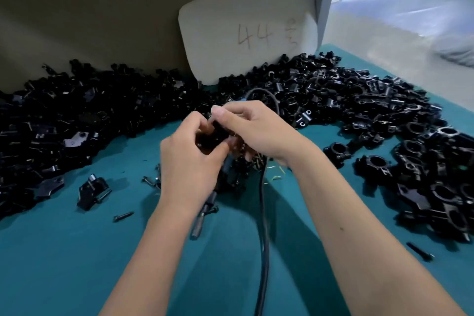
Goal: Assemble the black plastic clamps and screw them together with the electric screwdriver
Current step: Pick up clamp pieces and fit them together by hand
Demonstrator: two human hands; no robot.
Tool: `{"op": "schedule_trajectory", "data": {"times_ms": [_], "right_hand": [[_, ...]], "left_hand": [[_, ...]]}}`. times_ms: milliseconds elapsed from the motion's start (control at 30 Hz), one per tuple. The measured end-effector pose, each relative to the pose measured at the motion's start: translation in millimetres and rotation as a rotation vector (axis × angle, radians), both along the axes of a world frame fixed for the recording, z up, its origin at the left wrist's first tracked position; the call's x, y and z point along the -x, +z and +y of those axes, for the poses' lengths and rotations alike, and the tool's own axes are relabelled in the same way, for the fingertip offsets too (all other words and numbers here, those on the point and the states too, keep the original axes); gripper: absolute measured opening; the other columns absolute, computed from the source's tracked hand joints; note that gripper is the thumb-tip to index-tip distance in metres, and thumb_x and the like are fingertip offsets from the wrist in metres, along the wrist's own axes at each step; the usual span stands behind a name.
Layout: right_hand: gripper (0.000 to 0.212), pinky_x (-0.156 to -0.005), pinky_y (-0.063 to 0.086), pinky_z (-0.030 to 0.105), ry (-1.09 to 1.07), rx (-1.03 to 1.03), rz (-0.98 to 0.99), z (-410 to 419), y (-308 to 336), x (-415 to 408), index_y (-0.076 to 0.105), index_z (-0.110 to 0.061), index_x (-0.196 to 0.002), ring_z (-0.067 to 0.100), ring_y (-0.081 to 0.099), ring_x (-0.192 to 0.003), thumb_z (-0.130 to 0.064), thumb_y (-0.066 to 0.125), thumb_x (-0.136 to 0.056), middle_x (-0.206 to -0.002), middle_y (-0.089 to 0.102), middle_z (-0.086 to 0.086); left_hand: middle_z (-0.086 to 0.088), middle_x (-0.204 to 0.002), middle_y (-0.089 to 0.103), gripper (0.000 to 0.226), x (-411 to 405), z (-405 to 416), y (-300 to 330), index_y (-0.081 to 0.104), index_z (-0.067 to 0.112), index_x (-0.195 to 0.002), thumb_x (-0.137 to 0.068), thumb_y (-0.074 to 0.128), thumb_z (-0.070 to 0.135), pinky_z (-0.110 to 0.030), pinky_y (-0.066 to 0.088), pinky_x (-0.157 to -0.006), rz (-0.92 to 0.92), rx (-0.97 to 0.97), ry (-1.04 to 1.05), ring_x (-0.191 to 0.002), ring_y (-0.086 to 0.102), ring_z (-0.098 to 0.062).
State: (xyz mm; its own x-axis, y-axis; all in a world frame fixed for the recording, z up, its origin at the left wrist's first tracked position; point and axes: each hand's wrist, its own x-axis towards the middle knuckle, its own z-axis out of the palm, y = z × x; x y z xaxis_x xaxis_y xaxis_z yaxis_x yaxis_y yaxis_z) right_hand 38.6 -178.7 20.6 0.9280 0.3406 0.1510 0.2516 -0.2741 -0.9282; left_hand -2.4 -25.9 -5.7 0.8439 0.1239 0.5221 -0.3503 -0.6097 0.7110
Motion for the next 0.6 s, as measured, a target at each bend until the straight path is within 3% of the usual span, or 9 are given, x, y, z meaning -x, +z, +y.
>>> {"op": "schedule_trajectory", "data": {"times_ms": [67, 133, 200, 267, 333, 400, 467, 600], "right_hand": [[0.034, -0.045, 0.050, 0.032, -0.041, -0.017, -0.008, -13.2, 12.1, 4.9, 0.077, -0.014, -0.099, 0.026, 0.057, -0.060, -0.044, 0.060, -0.104, -0.094, 0.068, 0.029], [0.026, -0.058, 0.056, 0.041, -0.114, -0.019, -0.010, -31.9, 23.4, 10.5, 0.077, -0.013, -0.098, 0.038, 0.065, -0.070, -0.037, 0.067, -0.102, -0.093, 0.074, 0.023], [0.022, -0.060, 0.056, 0.040, -0.195, 0.067, -0.001, -58.7, 32.8, 14.3, 0.076, -0.014, -0.095, 0.030, 0.068, -0.070, -0.034, 0.069, -0.100, -0.084, 0.076, 0.013], [0.025, -0.050, 0.053, 0.031, -0.268, 0.345, -0.002, -94.5, 41.1, 19.0, 0.073, -0.014, -0.090, 0.016, 0.063, -0.054, -0.036, 0.067, -0.100, -0.070, 0.069, 0.003], [0.027, -0.044, 0.048, 0.026, -0.310, 0.645, 0.072, -130.3, 46.7, 24.7, 0.070, -0.013, -0.086, 0.016, 0.063, -0.048, -0.036, 0.064, -0.100, -0.066, 0.070, 0.004], [0.027, -0.043, 0.047, 0.025, -0.336, 0.819, 0.191, -159.4, 47.3, 30.0, 0.070, -0.009, -0.085, 0.020, 0.064, -0.051, -0.030, 0.063, -0.100, -0.062, 0.071, 0.009], [0.023, -0.049, 0.047, 0.025, -0.390, 0.931, 0.238, -178.3, 43.4, 34.9, 0.075, -0.007, -0.086, 0.023, 0.063, -0.057, -0.023, 0.062, -0.097, -0.065, 0.071, 0.009], [0.019, -0.069, 0.056, 0.032, -0.681, 0.942, 0.079, -196.7, 31.7, 32.1, 0.079, -0.020, -0.081, 0.027, 0.069, -0.080, -0.009, 0.065, -0.087, -0.084, 0.076, 0.007]], "left_hand": [[0.018, -0.070, 0.062, 0.037, -3.4, -20.6, 8.5, 0.051, 0.031, -0.076, -0.075, 0.088, 0.029, -0.016, 0.036, -0.055, -0.002, -0.024, -0.016, -0.063, 0.055, -0.005], [0.015, -0.075, 0.066, 0.031, -5.6, -46.5, 14.0, 0.058, 0.029, -0.081, -0.070, 0.087, 0.033, -0.023, 0.045, -0.059, 0.010, 0.023, -0.047, -0.069, 0.062, -0.004], [0.013, -0.078, 0.069, 0.033, -5.1, -76.6, 13.3, 0.059, 0.028, -0.082, -0.067, 0.087, 0.039, -0.021, 0.049, -0.060, 0.050, 0.087, -0.094, -0.073, 0.065, -0.003], [0.014, -0.076, 0.070, 0.031, -1.0, -111.3, 5.8, 0.059, 0.028, -0.078, -0.069, 0.086, 0.038, -0.023, 0.052, -0.062, 0.169, 0.197, -0.236, -0.071, 0.066, -0.003], [0.012, -0.082, 0.073, 0.020, 6.1, -144.4, -6.8, 0.064, 0.026, -0.085, -0.076, 0.079, 0.035, -0.034, 0.057, -0.073, 0.271, 0.239, -0.419, -0.080, 0.069, -0.010], [0.006, -0.093, 0.072, 0.020, 12.0, -172.0, -18.5, 0.067, 0.022, -0.098, -0.083, 0.074, 0.033, -0.041, 0.054, -0.082, 0.226, 0.068, -0.510, -0.091, 0.066, -0.019], [-0.001, -0.095, 0.066, 0.020, 11.6, -194.6, -28.3, 0.064, 0.017, -0.098, -0.087, 0.075, 0.030, -0.044, 0.048, -0.084, 0.111, -0.115, -0.512, -0.096, 0.057, -0.026], [-0.005, -0.097, 0.061, 0.020, 7.3, -232.1, -30.0, 0.055, 0.017, -0.093, -0.092, 0.071, 0.029, -0.039, 0.047, -0.079, 0.136, -0.205, -0.494, -0.094, 0.055, -0.027]]}}
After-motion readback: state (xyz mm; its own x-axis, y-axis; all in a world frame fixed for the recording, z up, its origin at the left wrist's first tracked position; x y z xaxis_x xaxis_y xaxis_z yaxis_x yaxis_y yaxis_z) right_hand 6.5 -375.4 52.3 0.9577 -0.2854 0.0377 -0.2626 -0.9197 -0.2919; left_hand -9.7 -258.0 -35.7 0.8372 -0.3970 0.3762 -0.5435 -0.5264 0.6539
